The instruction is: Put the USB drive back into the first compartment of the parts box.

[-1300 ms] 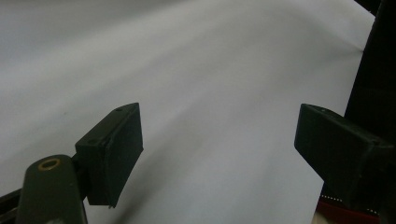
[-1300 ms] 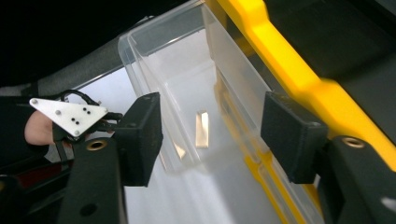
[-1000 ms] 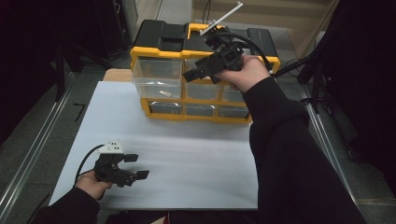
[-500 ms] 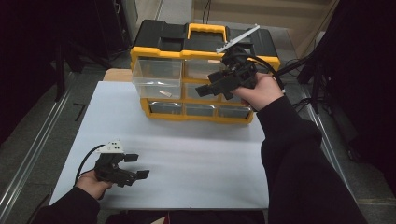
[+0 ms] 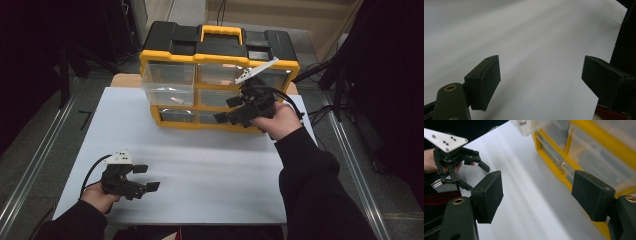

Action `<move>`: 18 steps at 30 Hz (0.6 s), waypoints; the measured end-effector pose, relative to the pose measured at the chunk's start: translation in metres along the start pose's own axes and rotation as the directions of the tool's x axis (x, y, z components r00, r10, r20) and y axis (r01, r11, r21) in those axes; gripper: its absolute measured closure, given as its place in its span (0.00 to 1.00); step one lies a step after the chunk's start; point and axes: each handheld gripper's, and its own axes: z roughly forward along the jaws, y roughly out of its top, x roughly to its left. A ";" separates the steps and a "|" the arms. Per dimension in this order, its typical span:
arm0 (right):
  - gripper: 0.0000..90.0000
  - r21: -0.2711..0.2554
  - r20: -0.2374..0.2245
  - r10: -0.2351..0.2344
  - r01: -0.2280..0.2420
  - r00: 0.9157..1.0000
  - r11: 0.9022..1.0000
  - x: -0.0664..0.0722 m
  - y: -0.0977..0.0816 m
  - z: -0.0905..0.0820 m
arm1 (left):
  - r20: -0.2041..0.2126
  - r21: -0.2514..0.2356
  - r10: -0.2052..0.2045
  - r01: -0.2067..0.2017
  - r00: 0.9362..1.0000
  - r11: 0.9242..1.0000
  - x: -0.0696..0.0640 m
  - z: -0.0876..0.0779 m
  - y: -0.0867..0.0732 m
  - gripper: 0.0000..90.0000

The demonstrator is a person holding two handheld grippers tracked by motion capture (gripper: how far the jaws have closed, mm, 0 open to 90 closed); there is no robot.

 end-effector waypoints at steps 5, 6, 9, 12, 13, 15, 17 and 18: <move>0.26 0.007 -0.004 0.003 -0.003 1.000 1.000 -0.001 -0.015 0.011 | -0.005 -0.003 -0.002 0.002 1.000 1.000 -0.001 0.000 0.000 0.18; 0.26 0.007 -0.005 0.005 -0.005 1.000 1.000 -0.001 -0.018 0.013 | -0.005 -0.001 0.000 0.000 1.000 1.000 0.000 0.000 0.000 0.18; 0.26 0.007 -0.006 0.011 -0.011 1.000 1.000 -0.001 -0.028 0.021 | -0.005 -0.003 -0.001 0.001 1.000 1.000 0.000 0.000 0.000 0.18; 0.26 0.009 -0.014 0.012 -0.011 1.000 1.000 -0.001 -0.039 0.030 | -0.003 -0.003 0.001 -0.001 1.000 1.000 0.000 -0.001 0.000 0.18; 0.26 0.010 -0.017 0.016 -0.016 1.000 1.000 -0.001 -0.043 0.033 | -0.003 -0.002 0.003 -0.003 1.000 1.000 0.000 -0.001 0.000 0.18; 0.26 0.010 -0.021 0.022 -0.022 1.000 1.000 -0.002 -0.050 0.038 | -0.004 -0.001 0.003 -0.003 1.000 1.000 0.000 -0.001 0.000 0.18; 0.26 0.010 -0.023 0.029 -0.028 0.999 1.000 -0.002 -0.058 0.043 | -0.004 -0.001 0.004 -0.004 1.000 1.000 0.000 -0.001 0.000 0.18; 0.26 0.015 -0.020 0.034 -0.034 0.999 0.999 -0.002 -0.061 0.045 | -0.004 0.001 0.005 -0.005 1.000 1.000 0.000 -0.001 0.000 0.18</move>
